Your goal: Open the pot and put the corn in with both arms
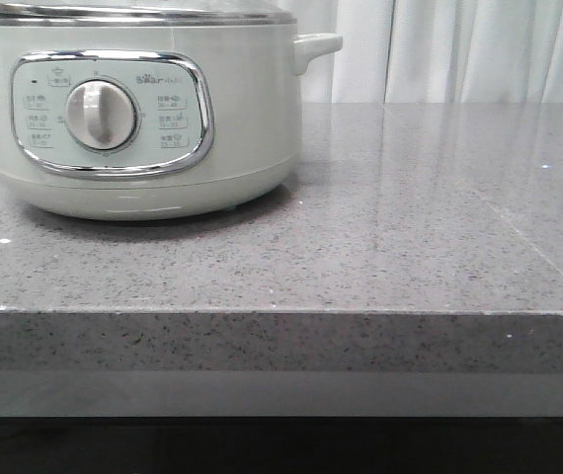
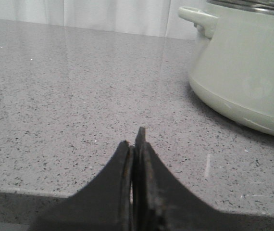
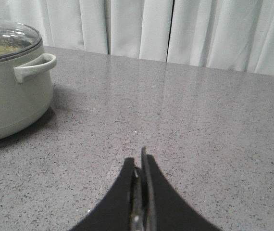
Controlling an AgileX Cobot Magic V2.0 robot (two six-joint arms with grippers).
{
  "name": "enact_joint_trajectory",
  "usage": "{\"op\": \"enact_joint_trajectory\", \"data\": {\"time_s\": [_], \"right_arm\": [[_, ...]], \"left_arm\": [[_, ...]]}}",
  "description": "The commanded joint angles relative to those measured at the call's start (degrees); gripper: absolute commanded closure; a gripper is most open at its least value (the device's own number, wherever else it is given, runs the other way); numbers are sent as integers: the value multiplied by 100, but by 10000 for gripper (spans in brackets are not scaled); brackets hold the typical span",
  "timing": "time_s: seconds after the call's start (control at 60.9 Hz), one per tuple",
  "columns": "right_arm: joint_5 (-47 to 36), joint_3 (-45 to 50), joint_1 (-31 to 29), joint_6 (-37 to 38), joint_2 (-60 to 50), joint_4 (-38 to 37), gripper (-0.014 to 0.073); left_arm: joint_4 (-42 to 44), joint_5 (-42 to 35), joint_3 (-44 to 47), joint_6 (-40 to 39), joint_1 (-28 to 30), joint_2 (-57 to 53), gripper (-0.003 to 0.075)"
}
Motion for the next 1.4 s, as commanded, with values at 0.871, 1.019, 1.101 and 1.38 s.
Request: {"op": "enact_joint_trajectory", "data": {"time_s": [0.871, 1.019, 1.101, 1.38], "right_arm": [[-496, -141, 2, -21, 47, 19, 662], [-1024, 242, -43, 31, -46, -183, 662], [-1371, 669, -176, 261, -309, -473, 662], [-1298, 2001, -595, 648, -1474, -525, 662]], "left_arm": [[-36, -508, -11, -70, 14, -123, 738], [-36, -508, -11, -70, 14, -123, 738], [-36, -508, -11, -70, 14, -123, 738], [-36, -508, -11, -70, 14, -123, 738]]}}
